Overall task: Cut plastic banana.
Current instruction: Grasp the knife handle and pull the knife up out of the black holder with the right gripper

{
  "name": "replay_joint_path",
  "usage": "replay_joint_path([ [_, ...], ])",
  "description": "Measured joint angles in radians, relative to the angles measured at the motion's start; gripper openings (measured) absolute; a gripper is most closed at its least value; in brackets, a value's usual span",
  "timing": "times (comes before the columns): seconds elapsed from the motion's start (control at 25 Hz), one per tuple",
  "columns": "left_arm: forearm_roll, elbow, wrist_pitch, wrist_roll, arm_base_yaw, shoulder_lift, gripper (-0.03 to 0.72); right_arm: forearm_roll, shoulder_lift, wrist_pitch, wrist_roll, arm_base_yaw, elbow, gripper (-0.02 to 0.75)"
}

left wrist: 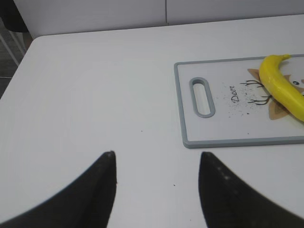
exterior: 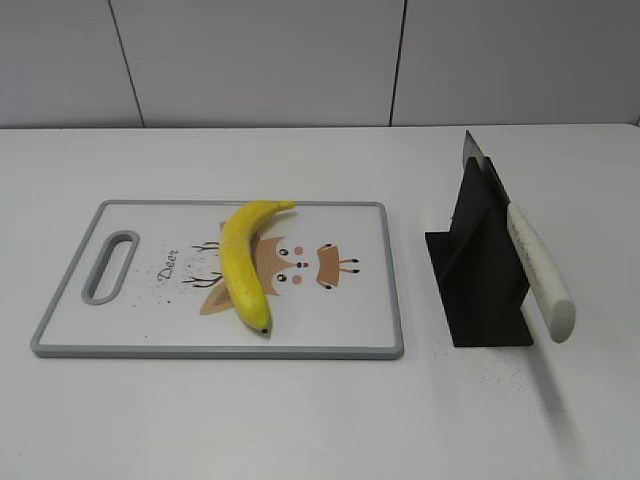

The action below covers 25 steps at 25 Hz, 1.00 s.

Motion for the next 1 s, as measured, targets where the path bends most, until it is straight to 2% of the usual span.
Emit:
replay_joint_path([
  [0.24,0.000,0.000,0.000,0.000,0.000,0.000,0.527,0.000,0.087,-0.001,0.012,0.000,-0.038,0.552],
  [0.72,0.000,0.000,0.000,0.000,0.000,0.000,0.530,0.028,0.562,0.068,0.020,0.000,-0.248,0.552],
  [1.0,0.000,0.000,0.000,0.000,0.000,0.000,0.611,0.043,0.761,0.067,0.052,0.080,-0.352,0.552],
])
